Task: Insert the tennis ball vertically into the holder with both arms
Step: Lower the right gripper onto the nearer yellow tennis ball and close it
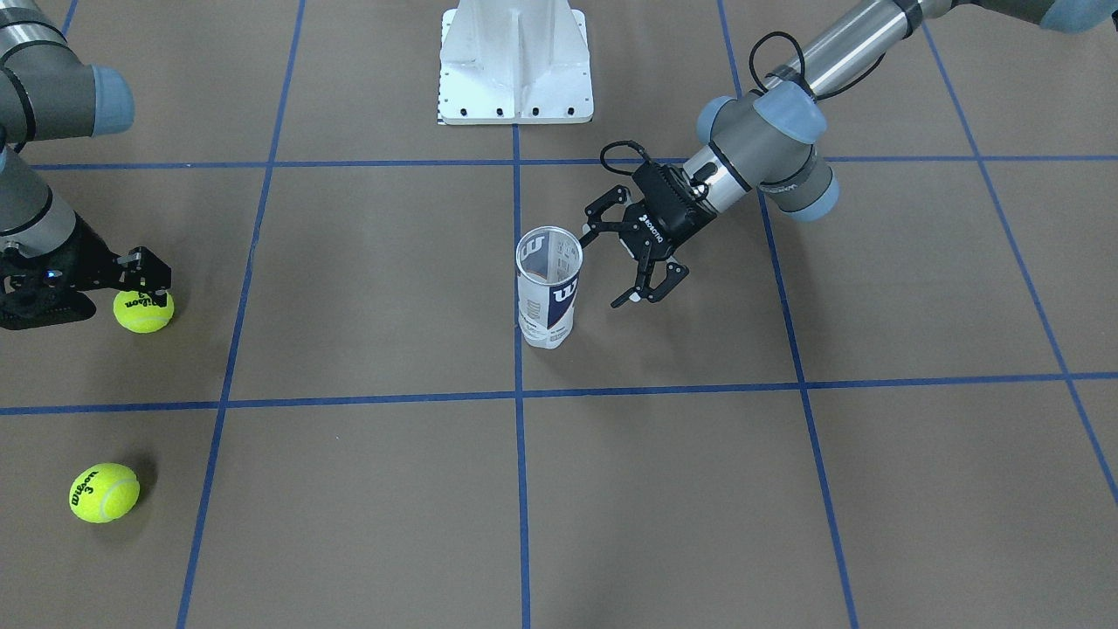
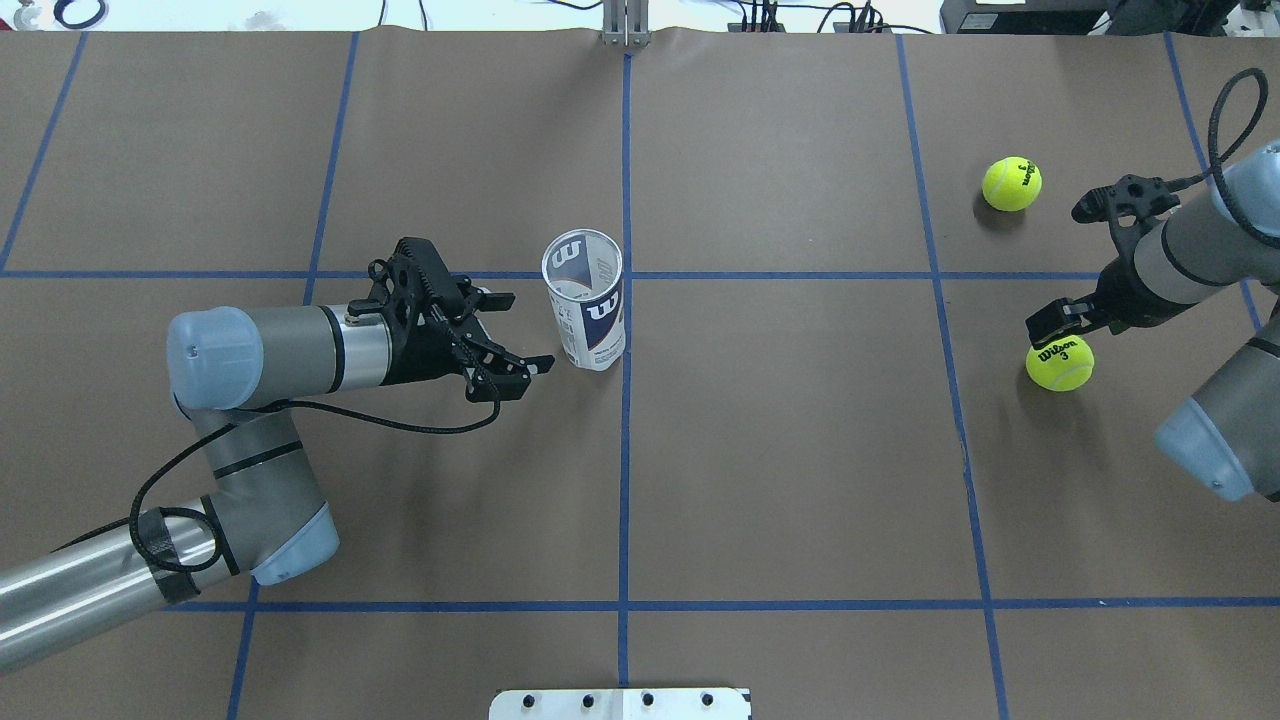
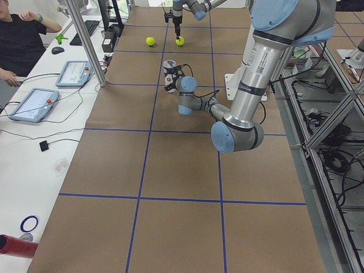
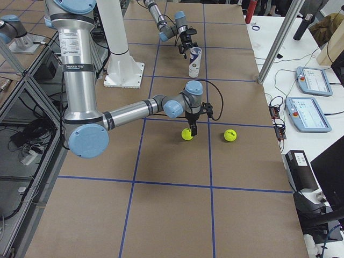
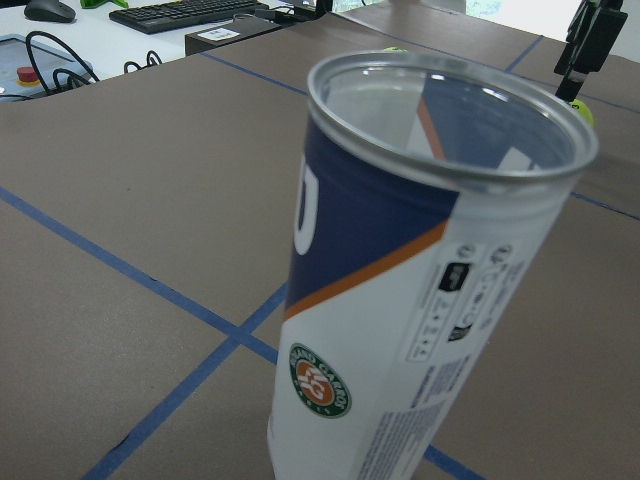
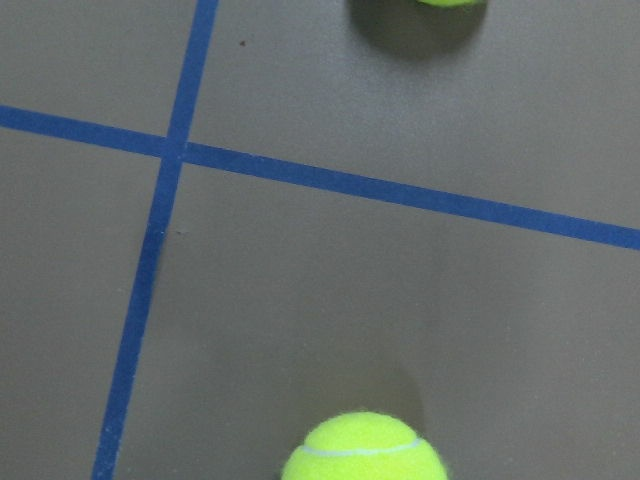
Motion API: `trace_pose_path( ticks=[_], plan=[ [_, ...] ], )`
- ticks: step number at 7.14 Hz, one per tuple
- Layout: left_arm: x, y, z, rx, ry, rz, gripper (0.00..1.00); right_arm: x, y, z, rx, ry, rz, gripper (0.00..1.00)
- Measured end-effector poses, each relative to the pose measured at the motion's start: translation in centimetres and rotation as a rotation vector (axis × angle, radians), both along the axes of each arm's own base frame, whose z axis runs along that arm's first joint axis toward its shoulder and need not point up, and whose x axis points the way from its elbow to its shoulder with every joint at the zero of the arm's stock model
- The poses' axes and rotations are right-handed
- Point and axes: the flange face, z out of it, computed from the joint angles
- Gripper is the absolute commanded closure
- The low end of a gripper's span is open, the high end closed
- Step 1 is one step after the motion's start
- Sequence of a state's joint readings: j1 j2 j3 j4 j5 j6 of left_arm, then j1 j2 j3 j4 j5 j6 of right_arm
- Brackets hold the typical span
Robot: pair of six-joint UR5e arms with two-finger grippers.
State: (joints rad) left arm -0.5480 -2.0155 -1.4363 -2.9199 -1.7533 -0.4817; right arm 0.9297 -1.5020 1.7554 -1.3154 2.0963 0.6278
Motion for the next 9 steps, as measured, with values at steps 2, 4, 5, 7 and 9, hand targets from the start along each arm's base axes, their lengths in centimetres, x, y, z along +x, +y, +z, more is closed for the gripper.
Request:
trace_pose_path(
  ticks=[2,4,5,7,9],
  plan=[
    [-0.1,-0.1,0.0,0.000,0.000,-0.003,0.01,-1.3,0.4,0.9,-0.016,0.011,-0.023,0.00],
    [-0.1,-0.1,0.0,0.001,0.001,-0.004,0.01,-2.6,1.0,1.9,-0.031,0.023,-0.049,0.00],
    [-0.1,-0.1,0.0,0.001,0.001,-0.004,0.01,-2.9,1.3,2.3,-0.039,0.029,-0.057,0.16],
    [-0.2,-0.1,0.1,0.003,0.002,-0.005,0.01,-3.2,1.4,2.5,-0.046,0.029,-0.062,0.77],
    [-0.3,-0.2,0.2,0.004,0.003,-0.006,0.01,-3.2,1.2,1.5,-0.038,0.016,-0.060,1.00]
  ],
)
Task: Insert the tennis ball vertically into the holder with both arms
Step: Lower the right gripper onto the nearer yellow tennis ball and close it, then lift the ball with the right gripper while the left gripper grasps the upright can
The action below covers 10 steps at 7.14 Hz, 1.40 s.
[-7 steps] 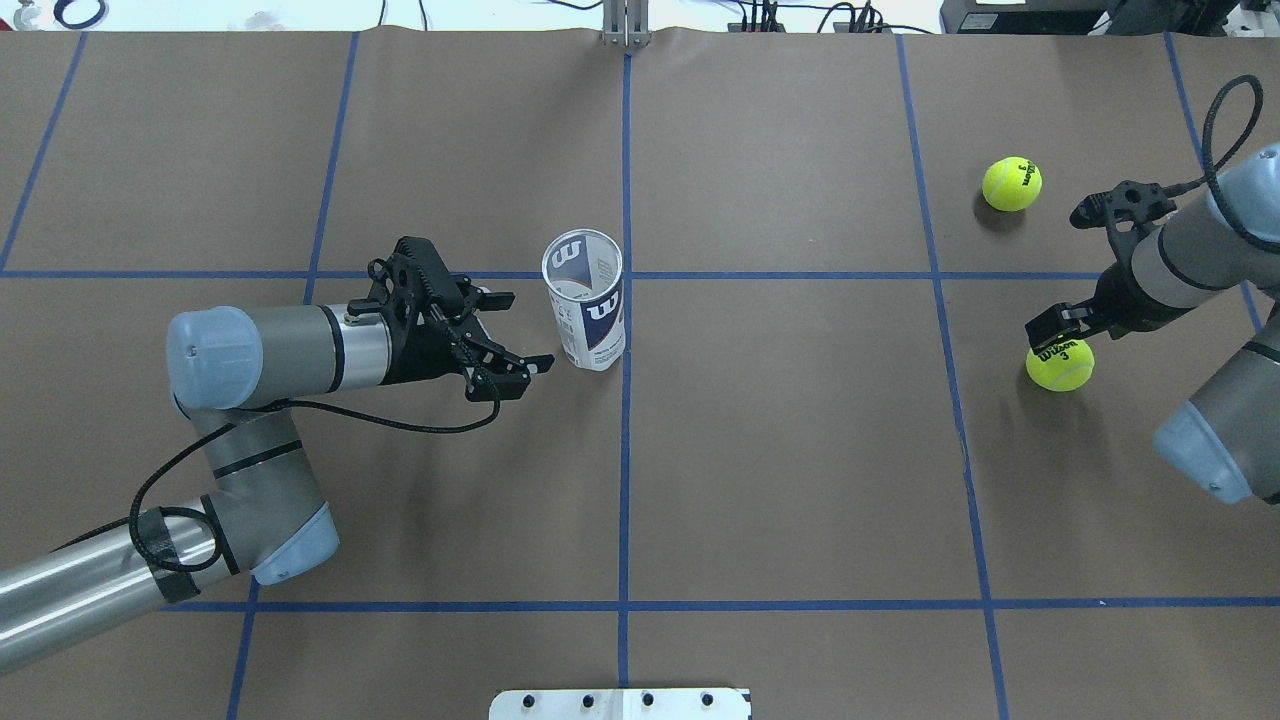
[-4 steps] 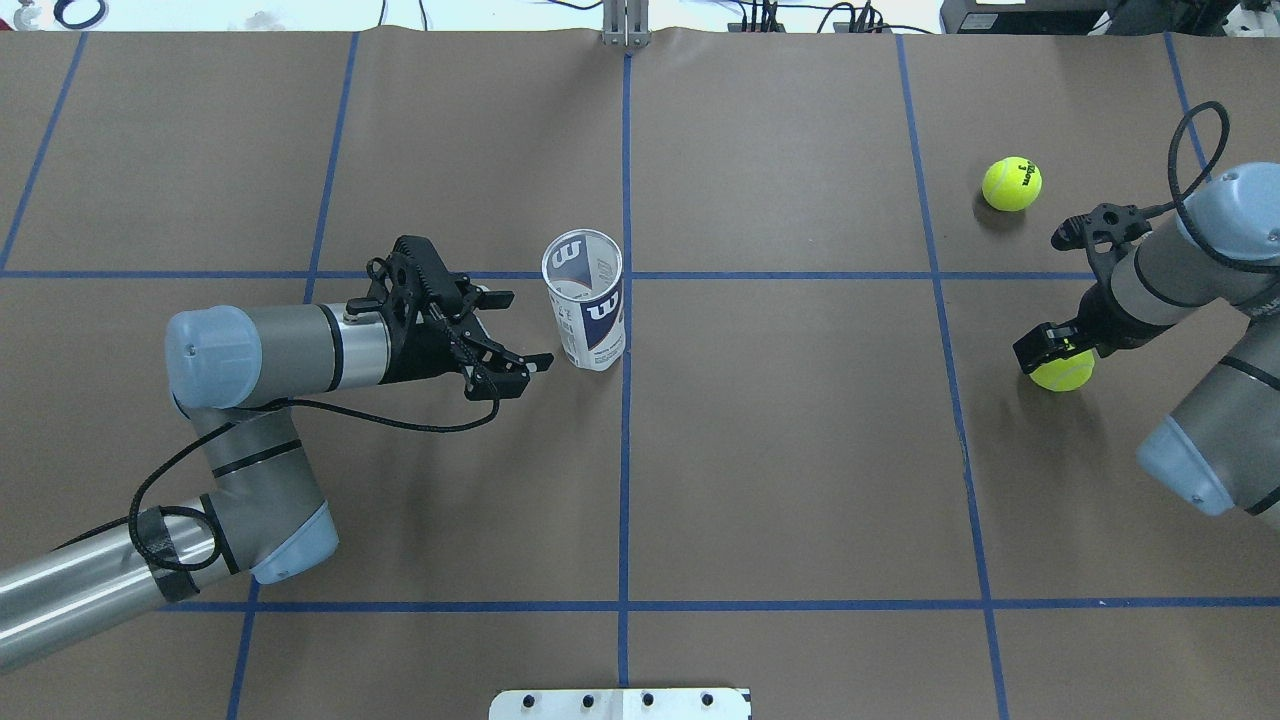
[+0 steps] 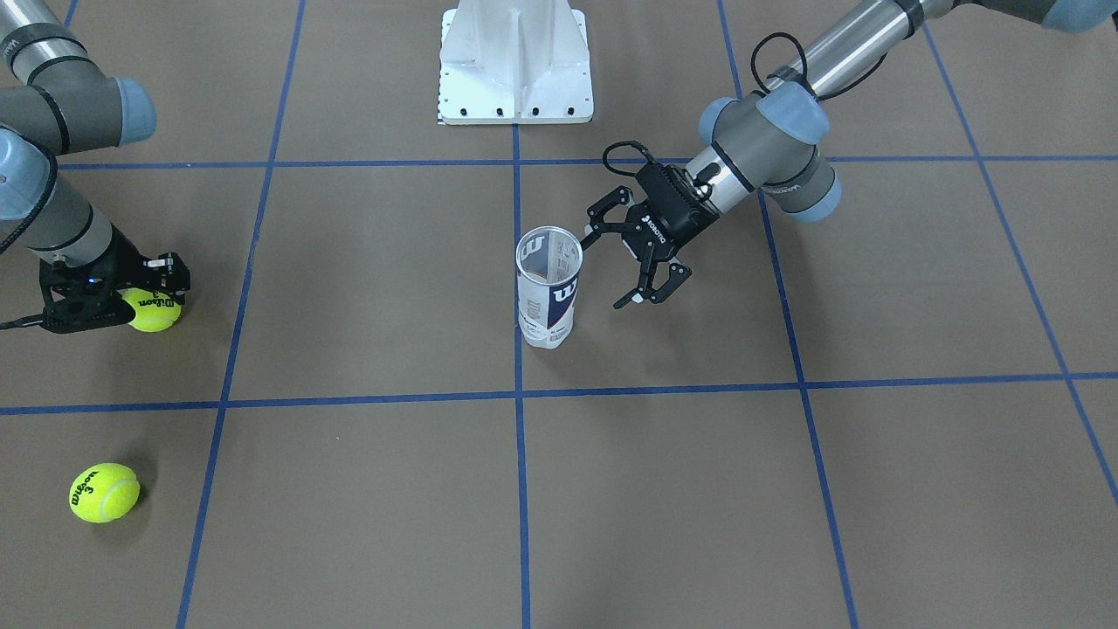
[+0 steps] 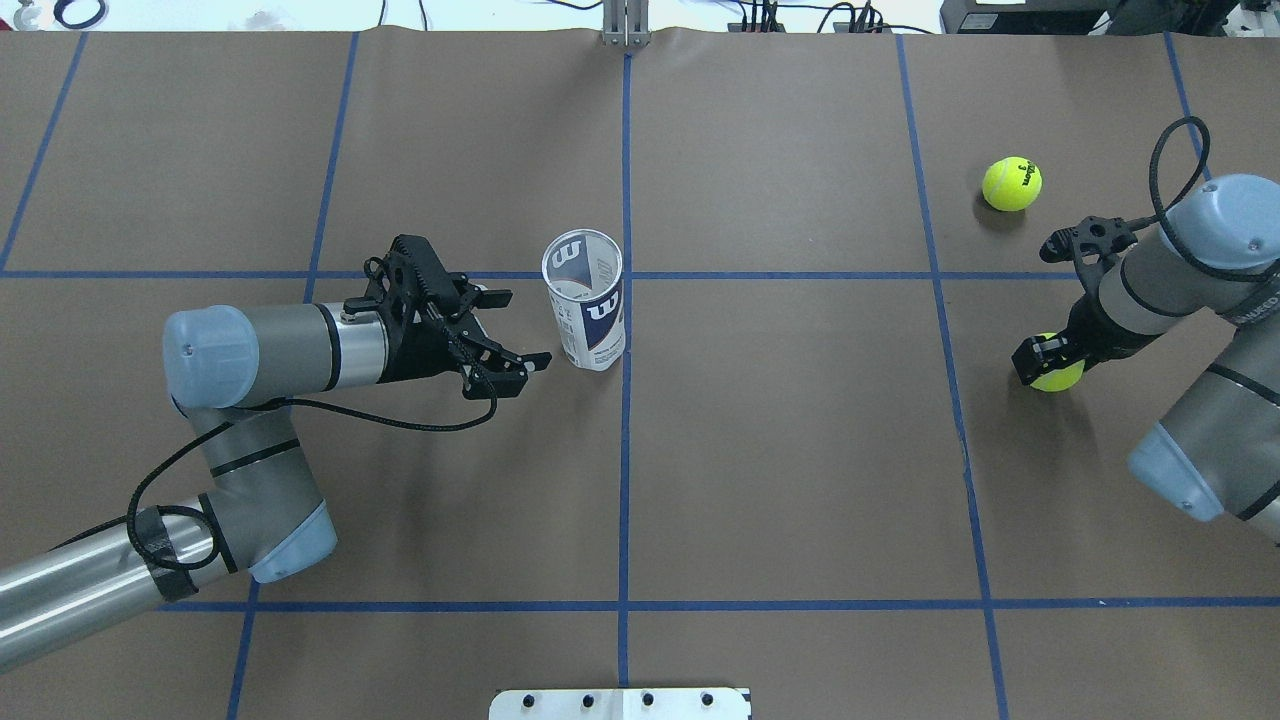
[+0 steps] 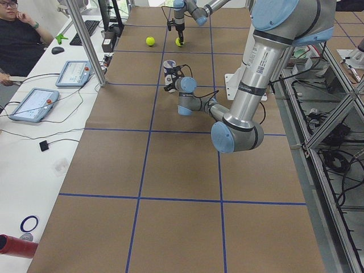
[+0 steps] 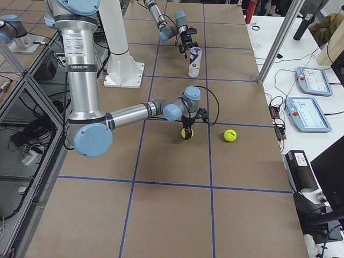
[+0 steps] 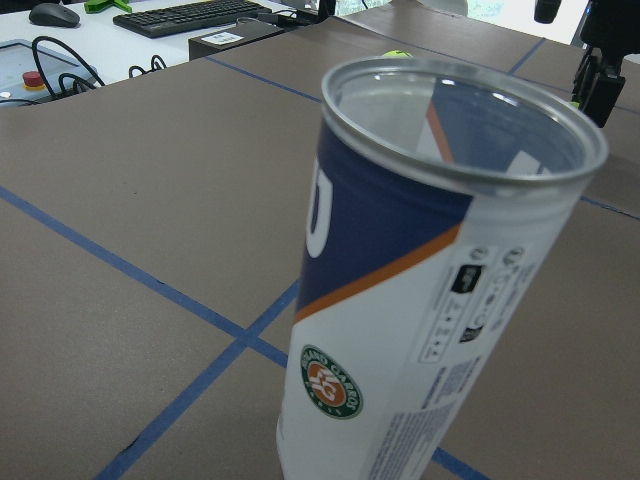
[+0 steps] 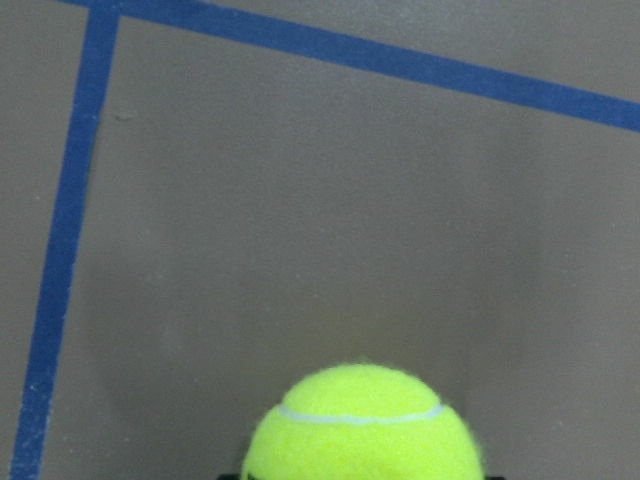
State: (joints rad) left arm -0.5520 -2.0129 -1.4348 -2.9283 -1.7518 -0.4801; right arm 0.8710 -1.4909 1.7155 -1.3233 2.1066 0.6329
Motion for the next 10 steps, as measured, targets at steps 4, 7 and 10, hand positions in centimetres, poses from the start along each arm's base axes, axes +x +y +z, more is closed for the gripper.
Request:
trace_pose_path(
  ticks=[4,7,10],
  plan=[
    [0.8,-0.1,1.0,-0.012,-0.020,0.005,0.01,3.3,-1.0,-10.1,0.044,-0.044,0.059,1.00],
    [3.9,-1.6,-0.9,-0.014,-0.015,0.003,0.01,3.4,-1.5,-14.1,0.098,-0.080,0.072,1.00],
    [5.6,-1.3,-1.7,-0.004,0.022,-0.056,0.01,3.3,-1.9,-15.5,0.119,-0.097,0.076,1.00]
  ],
)
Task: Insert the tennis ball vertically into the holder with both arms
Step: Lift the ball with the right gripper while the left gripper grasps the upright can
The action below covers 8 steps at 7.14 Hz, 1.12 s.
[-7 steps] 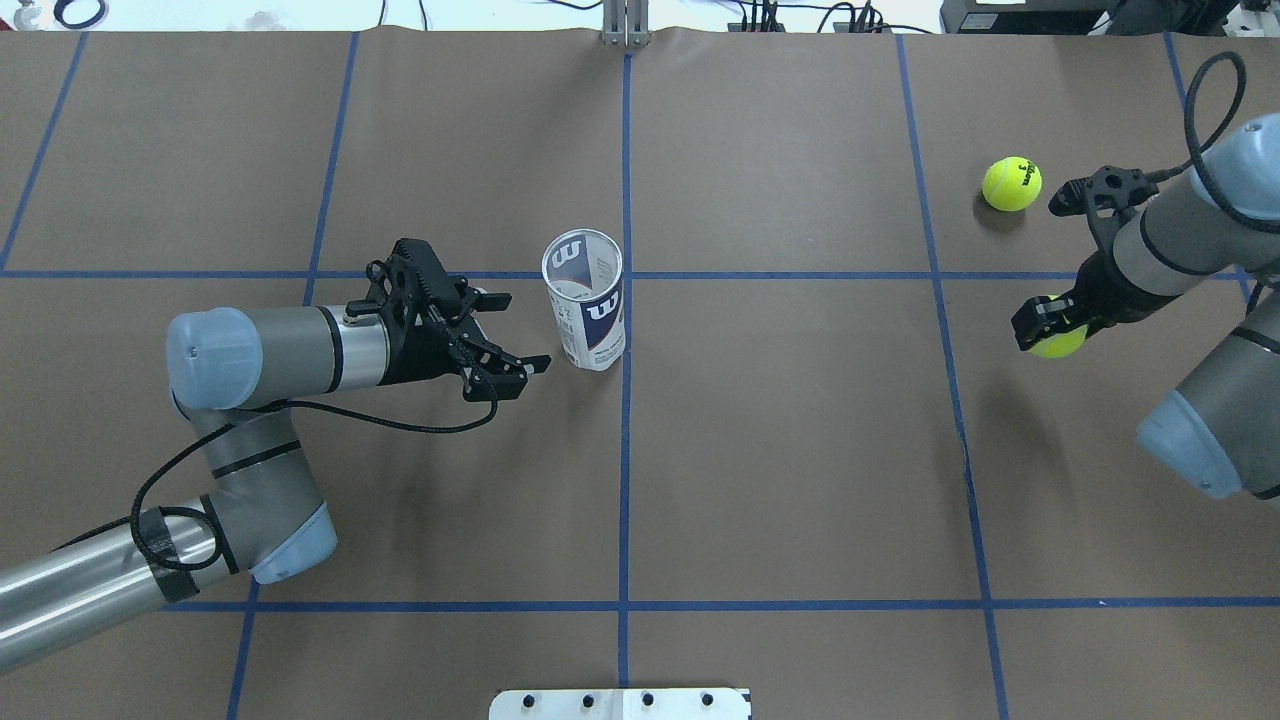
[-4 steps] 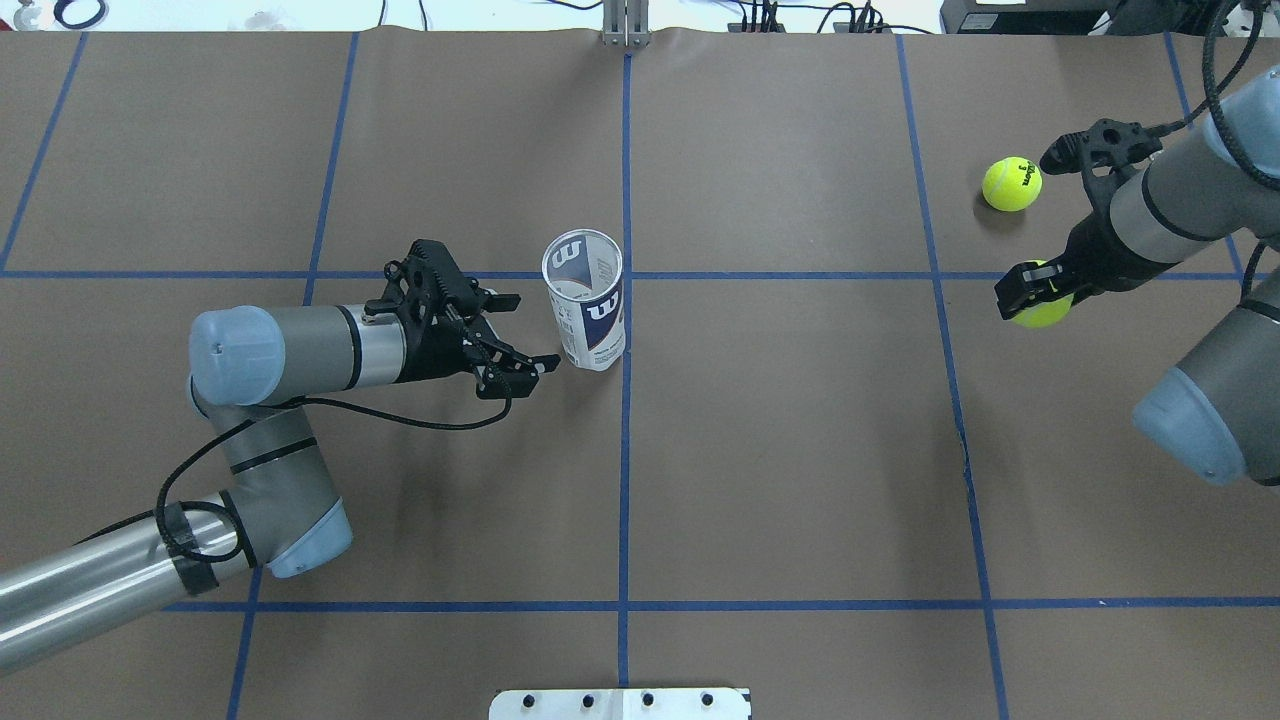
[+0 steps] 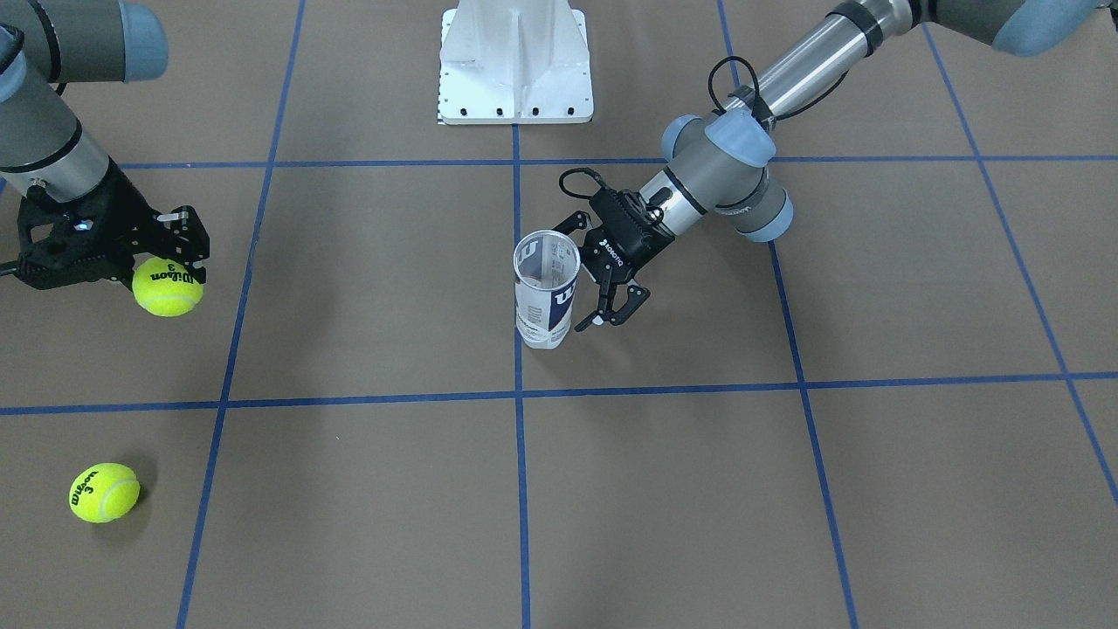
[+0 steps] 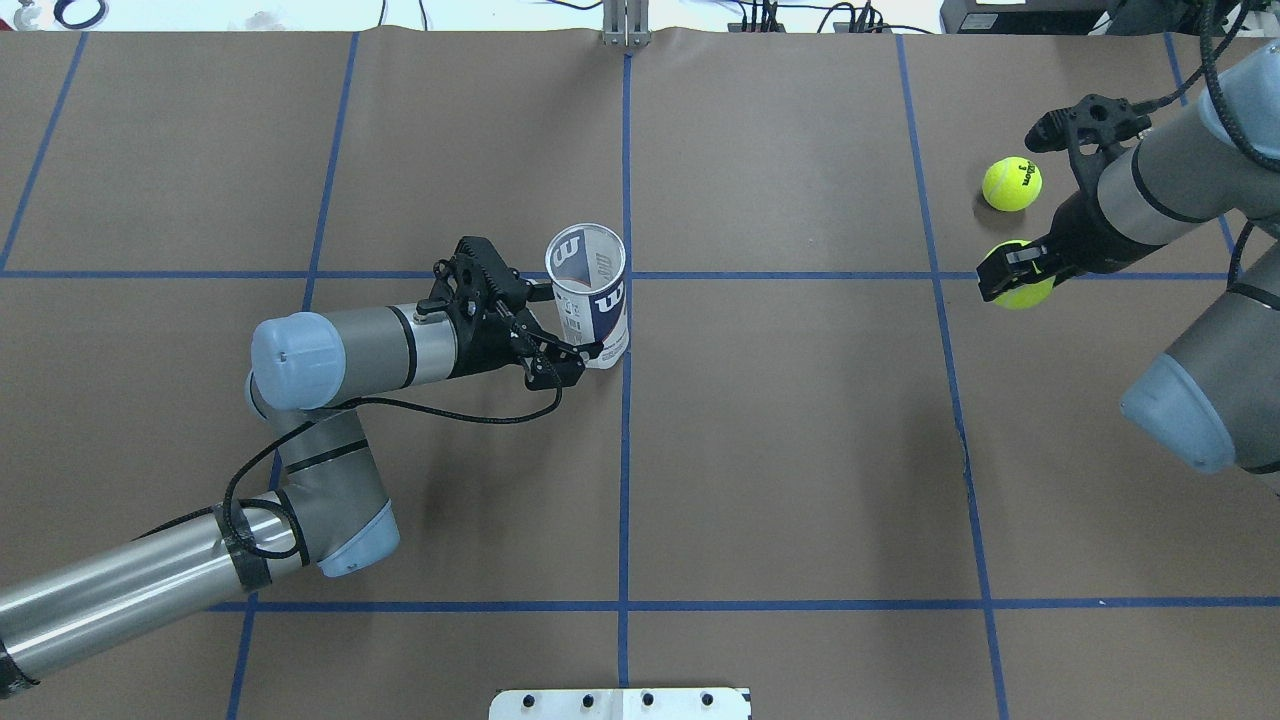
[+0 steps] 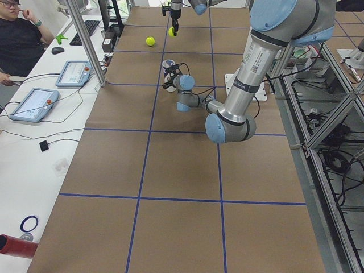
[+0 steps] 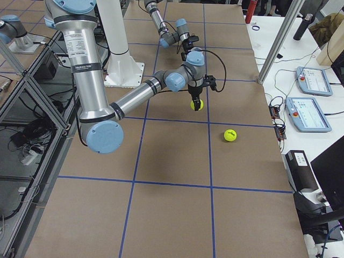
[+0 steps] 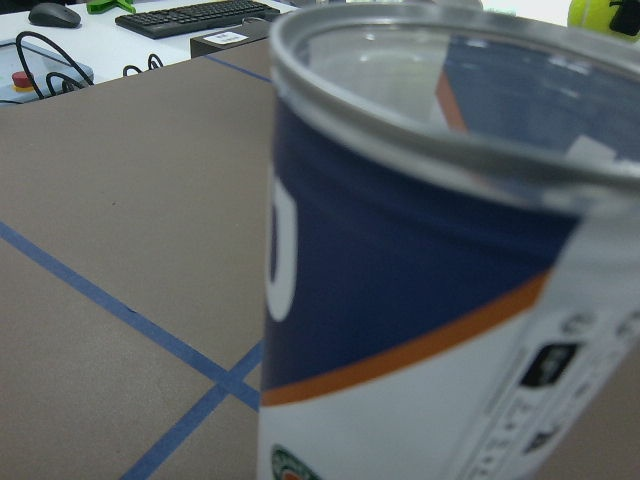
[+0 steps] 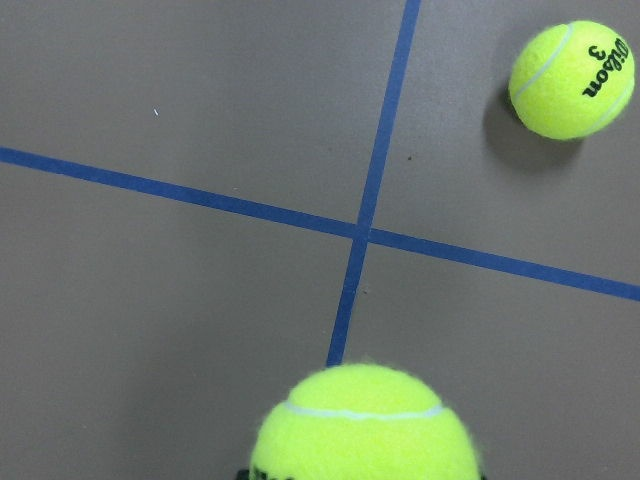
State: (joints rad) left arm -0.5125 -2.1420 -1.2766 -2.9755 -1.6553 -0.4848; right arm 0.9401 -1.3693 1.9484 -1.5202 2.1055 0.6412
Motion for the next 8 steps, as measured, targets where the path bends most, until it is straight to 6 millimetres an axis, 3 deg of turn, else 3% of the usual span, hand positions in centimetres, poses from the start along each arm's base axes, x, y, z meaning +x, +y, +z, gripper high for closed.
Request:
trace_pose_path(
  ticks=[8],
  plan=[
    [1.4,0.8,-0.7,-0.003,0.019,-0.019,0.01,0.2,-0.3,-1.5,0.022,-0.018,0.005,1.00]
  ],
)
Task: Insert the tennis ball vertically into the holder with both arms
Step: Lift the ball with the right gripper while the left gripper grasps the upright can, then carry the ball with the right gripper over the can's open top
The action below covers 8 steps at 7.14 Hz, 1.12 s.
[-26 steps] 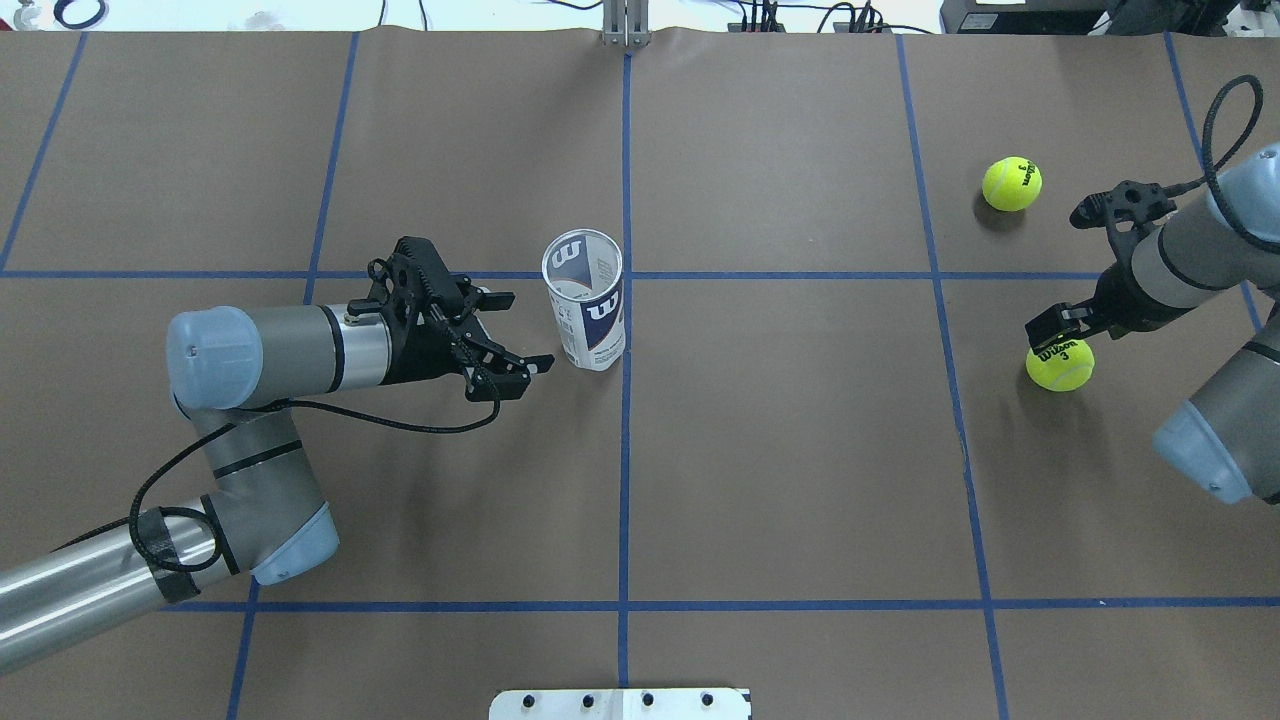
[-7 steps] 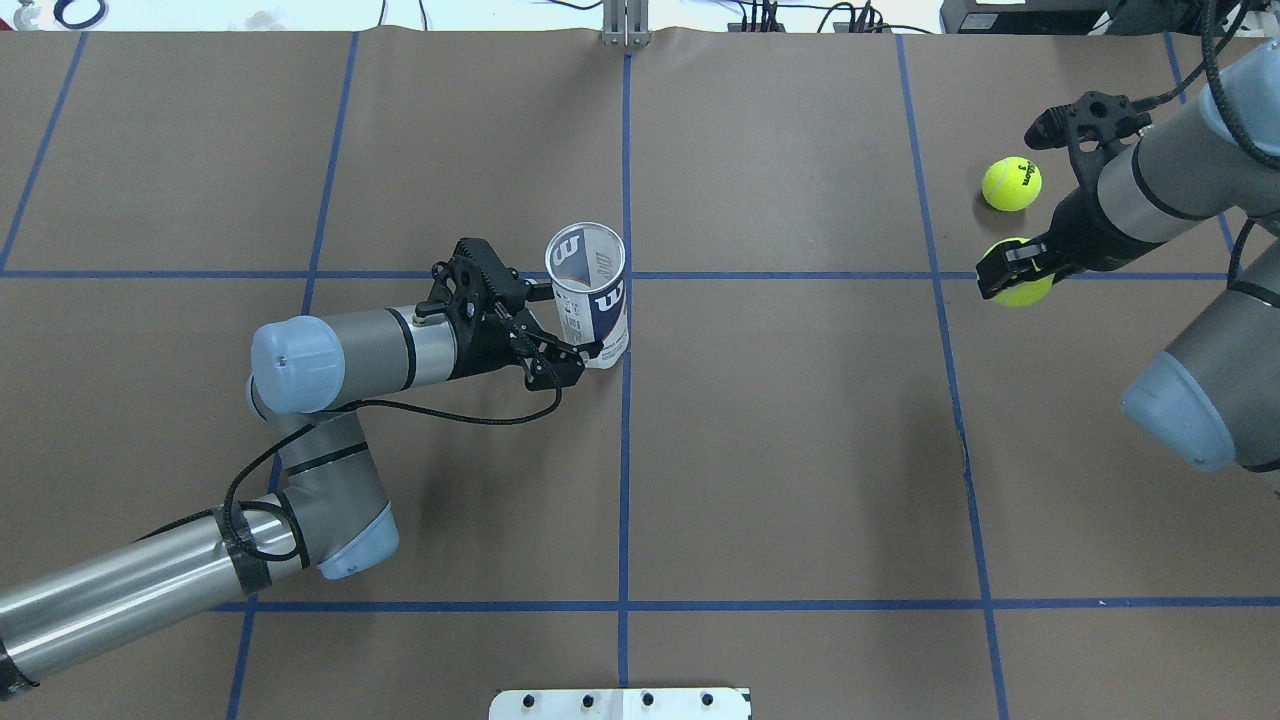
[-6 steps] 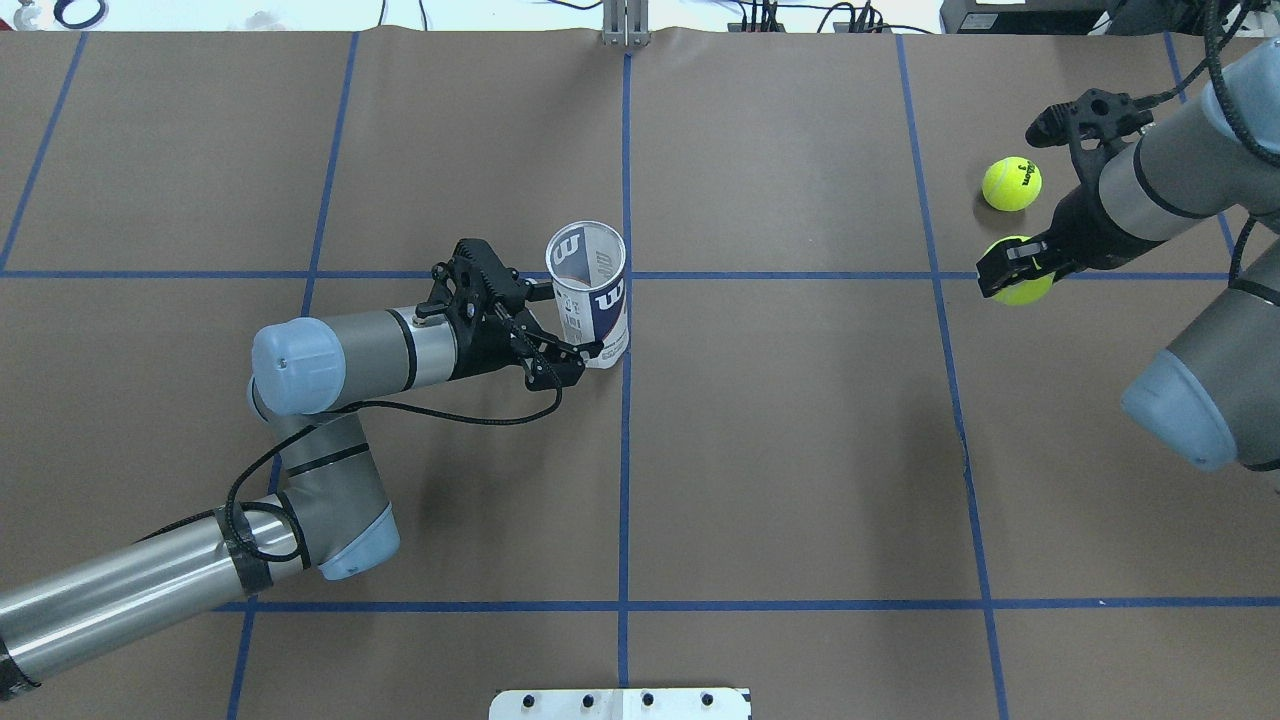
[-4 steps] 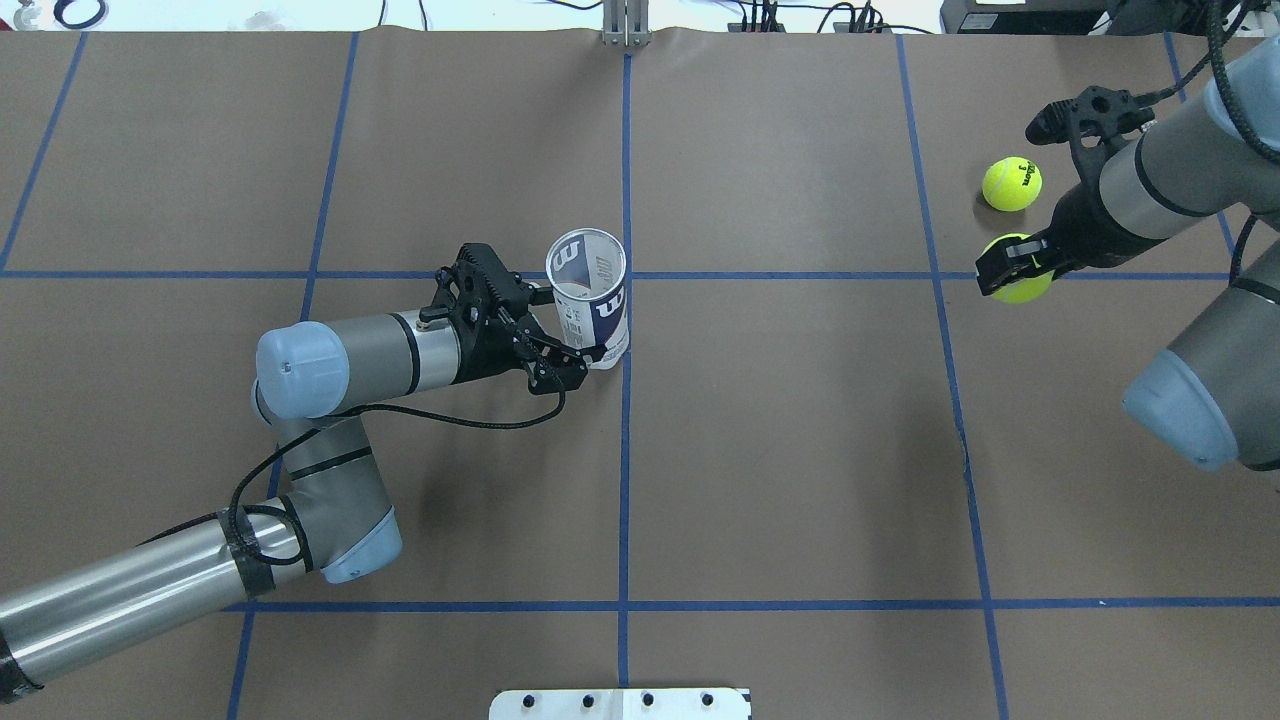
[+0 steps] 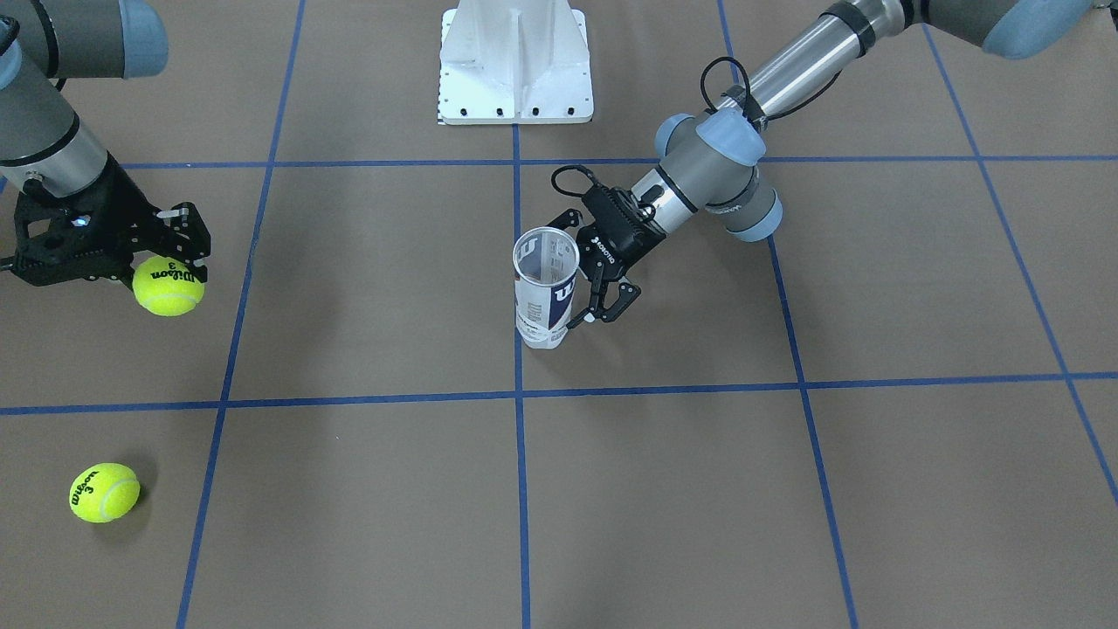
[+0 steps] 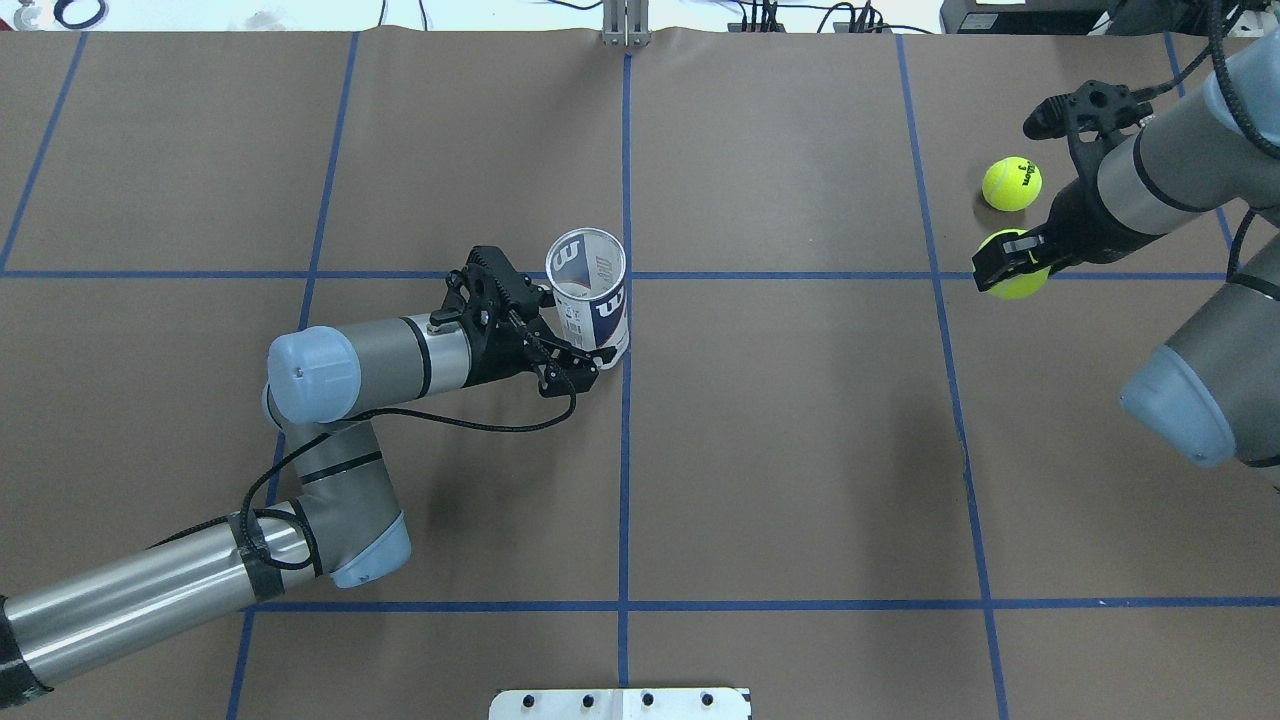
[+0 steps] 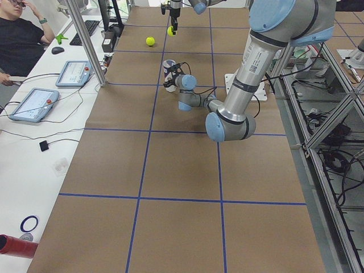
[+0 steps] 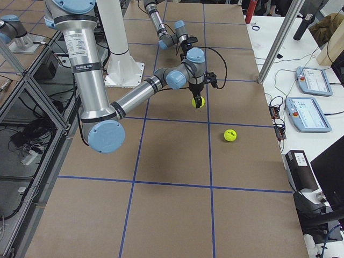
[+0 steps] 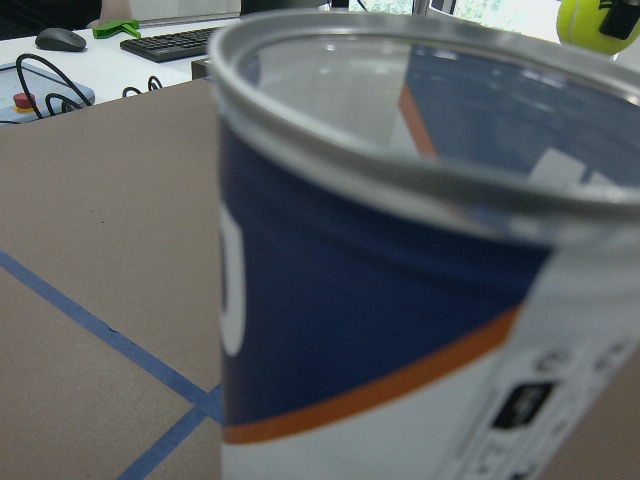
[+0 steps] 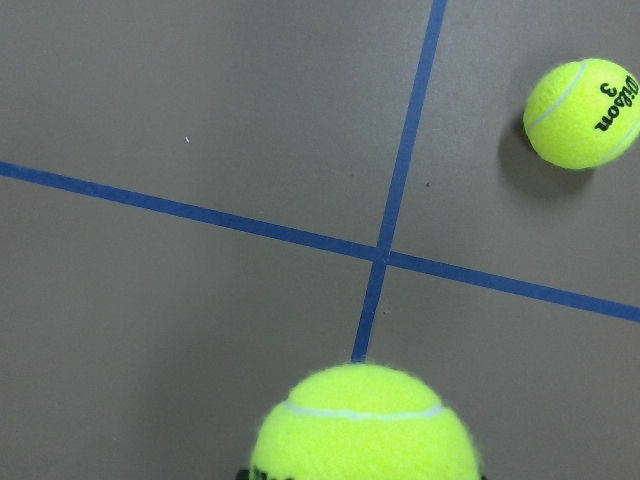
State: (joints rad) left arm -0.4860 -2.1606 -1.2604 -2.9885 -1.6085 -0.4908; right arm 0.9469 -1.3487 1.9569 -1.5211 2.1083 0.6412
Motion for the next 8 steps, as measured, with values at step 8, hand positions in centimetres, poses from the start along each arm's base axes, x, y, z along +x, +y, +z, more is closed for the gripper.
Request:
trace_pose_path(
  ticks=[8],
  plan=[
    [1.7,-0.3,-0.7,-0.007,-0.003,-0.025,0.03,-0.7,-0.5,-6.6,0.018,-0.099,0.034,1.00]
  ],
)
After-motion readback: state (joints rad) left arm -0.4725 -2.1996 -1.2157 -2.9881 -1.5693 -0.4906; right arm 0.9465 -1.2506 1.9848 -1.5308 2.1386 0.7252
